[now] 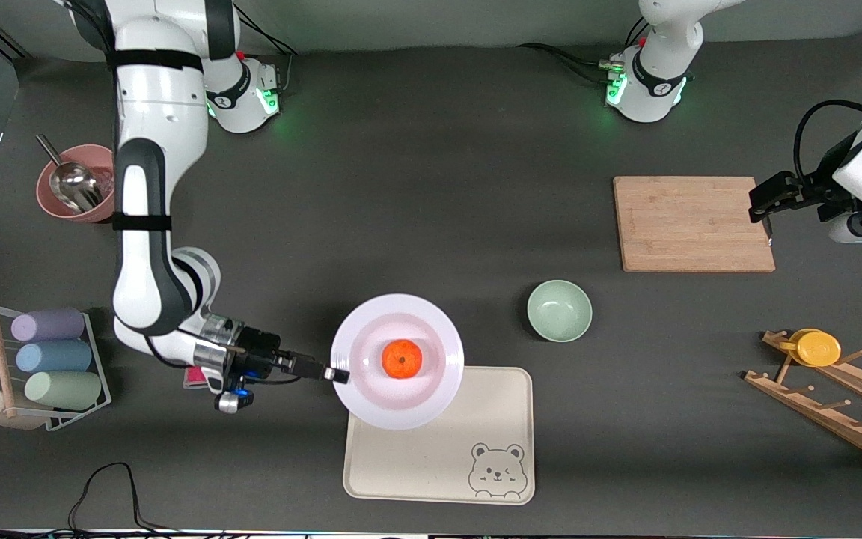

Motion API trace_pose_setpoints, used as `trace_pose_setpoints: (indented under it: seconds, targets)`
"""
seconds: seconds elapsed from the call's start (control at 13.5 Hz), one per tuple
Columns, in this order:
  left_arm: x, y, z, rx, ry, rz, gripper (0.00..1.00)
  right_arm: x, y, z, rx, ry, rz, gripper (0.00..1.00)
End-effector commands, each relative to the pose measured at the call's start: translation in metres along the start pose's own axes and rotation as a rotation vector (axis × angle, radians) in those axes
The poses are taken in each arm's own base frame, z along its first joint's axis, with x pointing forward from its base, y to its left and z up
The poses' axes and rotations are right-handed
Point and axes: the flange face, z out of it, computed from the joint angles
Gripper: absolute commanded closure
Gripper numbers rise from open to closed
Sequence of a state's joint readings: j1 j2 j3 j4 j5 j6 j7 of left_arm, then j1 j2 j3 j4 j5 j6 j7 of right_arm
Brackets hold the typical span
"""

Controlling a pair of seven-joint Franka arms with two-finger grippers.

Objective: Place orange and plate with both arms
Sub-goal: 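Carry the plate with the right gripper onto the bear tray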

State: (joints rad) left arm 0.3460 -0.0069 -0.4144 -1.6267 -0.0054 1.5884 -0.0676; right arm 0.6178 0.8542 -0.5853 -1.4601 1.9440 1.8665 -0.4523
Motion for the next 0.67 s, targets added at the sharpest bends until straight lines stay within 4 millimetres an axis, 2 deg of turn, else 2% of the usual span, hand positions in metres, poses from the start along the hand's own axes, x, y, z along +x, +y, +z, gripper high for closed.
trace_pose_setpoints:
  seconds: [0.0,0.22,0.37,0.59]
  targets:
    - [-0.007,-0.003,-0.004,-0.006,0.018,0.012,0.0,0.039,0.022,0.029,0.013,0.047,0.001,1.0]
    - [-0.007,-0.003,-0.004,-0.006,0.019,0.011,0.0,0.06,0.056,0.052,0.028,0.106,0.003,1.0]
    - [-0.007,-0.003,-0.003,-0.007,0.016,0.01,0.0,0.057,0.079,0.07,0.056,0.137,0.041,1.0]
    - [-0.007,-0.003,-0.004,-0.006,0.018,0.01,0.0,0.053,0.103,0.085,0.02,0.182,0.008,1.0]
